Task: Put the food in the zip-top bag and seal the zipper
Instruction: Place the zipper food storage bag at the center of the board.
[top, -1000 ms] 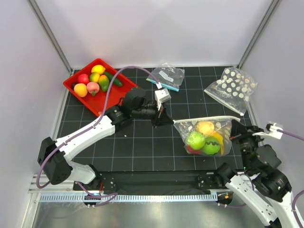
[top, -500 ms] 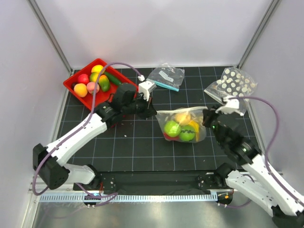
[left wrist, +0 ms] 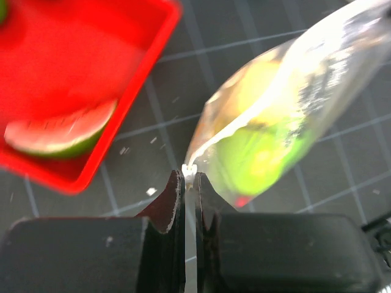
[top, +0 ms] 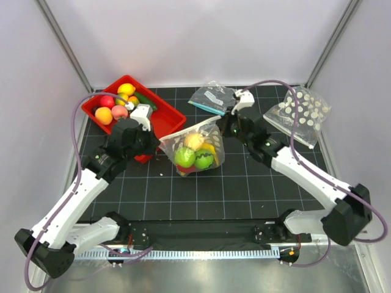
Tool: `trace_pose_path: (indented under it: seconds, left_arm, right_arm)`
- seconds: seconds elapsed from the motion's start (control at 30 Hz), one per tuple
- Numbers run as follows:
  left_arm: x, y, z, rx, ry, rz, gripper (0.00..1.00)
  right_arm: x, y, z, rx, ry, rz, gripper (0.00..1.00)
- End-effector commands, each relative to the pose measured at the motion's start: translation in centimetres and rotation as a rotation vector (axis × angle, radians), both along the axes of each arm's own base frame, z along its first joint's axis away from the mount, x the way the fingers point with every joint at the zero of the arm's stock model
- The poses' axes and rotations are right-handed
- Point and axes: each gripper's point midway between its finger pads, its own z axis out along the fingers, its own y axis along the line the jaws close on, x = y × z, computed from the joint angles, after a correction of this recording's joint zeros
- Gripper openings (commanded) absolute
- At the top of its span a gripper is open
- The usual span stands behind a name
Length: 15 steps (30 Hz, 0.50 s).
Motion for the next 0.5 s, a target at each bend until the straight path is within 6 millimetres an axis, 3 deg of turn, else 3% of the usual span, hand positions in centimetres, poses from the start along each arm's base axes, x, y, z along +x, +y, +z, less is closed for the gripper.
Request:
trace_pose_path:
  seconds: [0.0,0.07,0.1,0.13,0.17,0.2,0.23,0.33,0.4,0.47]
  left_arm:
    - [0.7,2.9,-2.2,-0.005,0.052,0.129,0.05]
    - [1.1,4.1,-2.9,-0.024,0.069,0.176,0.06]
    - [1.4,4.5,-3.1,-0.034,0.068,0.195,0.07]
    - [1.7,5.3,-3.7,-0.041,0.082,0.233,0.15]
    - [1.9,5.7,-3.9,-0.044,0.086,0.250,0.22]
    - [2.2,5.9,-4.1,-0.051,0.086,0.267,0.37]
    - [2.3,6.4,-4.5,-0.049,0.097,0.288,0.69]
    - [2.3,6.8,-4.6,-0.047,0.098,0.310,0.99]
    - [2.2,7.0,-4.0,-0.056,0.072,0.313,1.00]
    - [1.9,7.2,-2.9,-0.091,0.019,0.318,1.00]
  right_arm:
    - [2.1,3.5,4.3,0.074,-0.100,0.103,0.01]
    - [3.1,4.7,4.1,0.069,-0.088,0.123,0.06]
    - [3.3,5.3,3.9,0.072,-0.082,0.145,0.17]
    - [3.7,5.7,4.4,0.075,-0.091,0.154,0.36]
    - [4.1,6.1,3.3,0.060,-0.066,0.155,0.57]
    - [4.4,6.2,3.1,0.055,-0.060,0.152,0.60]
    - [4.6,6.0,2.9,0.040,-0.049,0.134,0.64]
    - [4.8,4.5,2.5,0.005,-0.060,0.074,0.73]
    - [4.1,3.4,3.9,0.013,-0.107,0.053,0.82]
    - [3.3,2.3,3.3,-0.011,-0.131,0.046,0.91]
